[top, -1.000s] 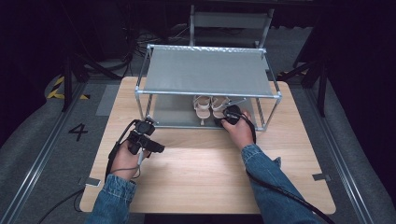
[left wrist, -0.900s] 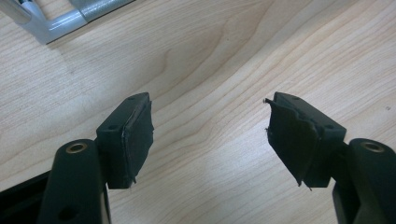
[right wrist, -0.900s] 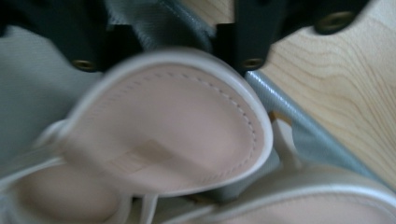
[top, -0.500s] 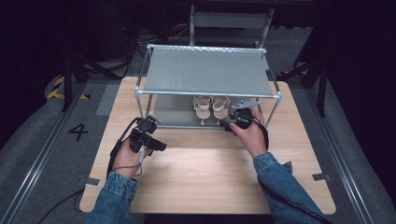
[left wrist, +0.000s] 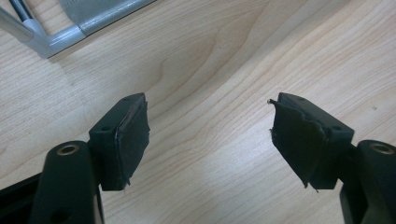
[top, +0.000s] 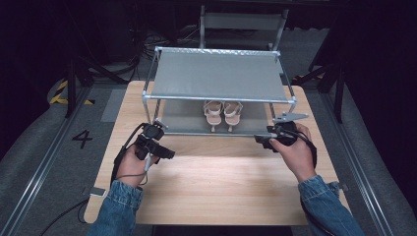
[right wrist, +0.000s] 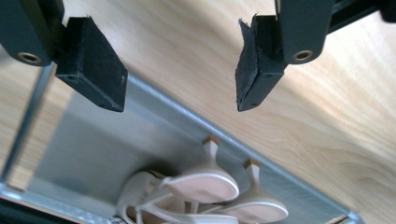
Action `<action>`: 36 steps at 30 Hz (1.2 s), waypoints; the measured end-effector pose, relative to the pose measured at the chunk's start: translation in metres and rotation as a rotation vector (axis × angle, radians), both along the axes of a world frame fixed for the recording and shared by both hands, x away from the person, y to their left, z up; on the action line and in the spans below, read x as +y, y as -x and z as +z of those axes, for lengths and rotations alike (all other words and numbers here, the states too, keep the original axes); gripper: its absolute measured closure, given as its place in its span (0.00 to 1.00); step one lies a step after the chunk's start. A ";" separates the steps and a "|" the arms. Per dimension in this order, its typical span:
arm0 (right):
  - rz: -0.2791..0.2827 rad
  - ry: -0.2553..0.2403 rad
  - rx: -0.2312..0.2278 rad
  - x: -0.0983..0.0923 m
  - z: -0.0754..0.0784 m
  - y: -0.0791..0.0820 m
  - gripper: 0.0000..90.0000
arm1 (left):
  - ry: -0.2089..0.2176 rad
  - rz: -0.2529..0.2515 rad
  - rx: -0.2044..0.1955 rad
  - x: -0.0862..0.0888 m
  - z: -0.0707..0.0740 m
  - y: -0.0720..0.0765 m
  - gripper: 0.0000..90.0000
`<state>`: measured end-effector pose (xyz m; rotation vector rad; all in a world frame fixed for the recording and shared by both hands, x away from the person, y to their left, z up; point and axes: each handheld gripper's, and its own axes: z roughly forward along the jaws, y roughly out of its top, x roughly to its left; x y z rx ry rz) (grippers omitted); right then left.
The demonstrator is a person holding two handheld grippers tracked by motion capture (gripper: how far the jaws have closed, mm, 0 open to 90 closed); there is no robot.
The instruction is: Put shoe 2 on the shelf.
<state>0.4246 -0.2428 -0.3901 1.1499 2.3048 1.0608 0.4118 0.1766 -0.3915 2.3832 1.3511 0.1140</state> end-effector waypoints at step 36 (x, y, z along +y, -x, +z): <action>-0.173 0.011 0.161 -0.132 -0.022 0.033 0.25 | 0.001 0.113 0.008 0.036 0.009 0.001 0.22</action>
